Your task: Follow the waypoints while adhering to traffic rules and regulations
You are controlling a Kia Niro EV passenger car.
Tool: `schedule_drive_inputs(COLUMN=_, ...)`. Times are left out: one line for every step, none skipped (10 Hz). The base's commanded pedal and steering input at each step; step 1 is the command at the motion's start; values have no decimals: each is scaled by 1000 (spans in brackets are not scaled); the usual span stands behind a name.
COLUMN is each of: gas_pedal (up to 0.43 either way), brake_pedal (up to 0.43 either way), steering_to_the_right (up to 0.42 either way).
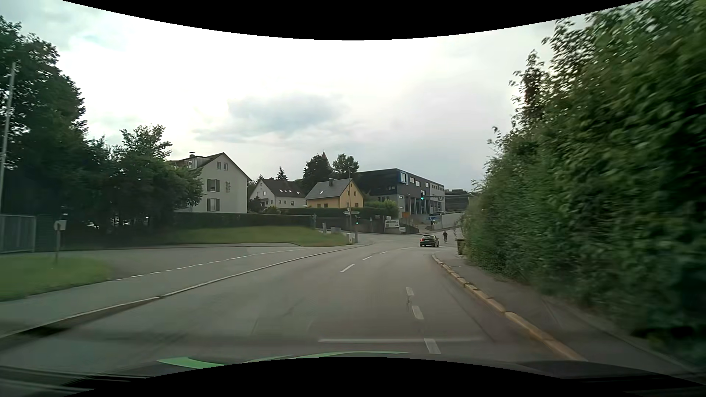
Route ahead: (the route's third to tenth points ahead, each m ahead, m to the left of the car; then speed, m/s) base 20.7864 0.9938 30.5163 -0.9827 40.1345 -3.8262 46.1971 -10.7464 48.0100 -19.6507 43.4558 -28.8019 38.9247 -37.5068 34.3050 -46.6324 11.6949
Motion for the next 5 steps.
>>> schedule_drive_inputs(gas_pedal=0, brake_pedal=268, steering_to_the_right=28)
schedule_drive_inputs(gas_pedal=0, brake_pedal=262, steering_to_the_right=31)
schedule_drive_inputs(gas_pedal=0, brake_pedal=250, steering_to_the_right=33)
schedule_drive_inputs(gas_pedal=0, brake_pedal=244, steering_to_the_right=34)
schedule_drive_inputs(gas_pedal=0, brake_pedal=244, steering_to_the_right=37)
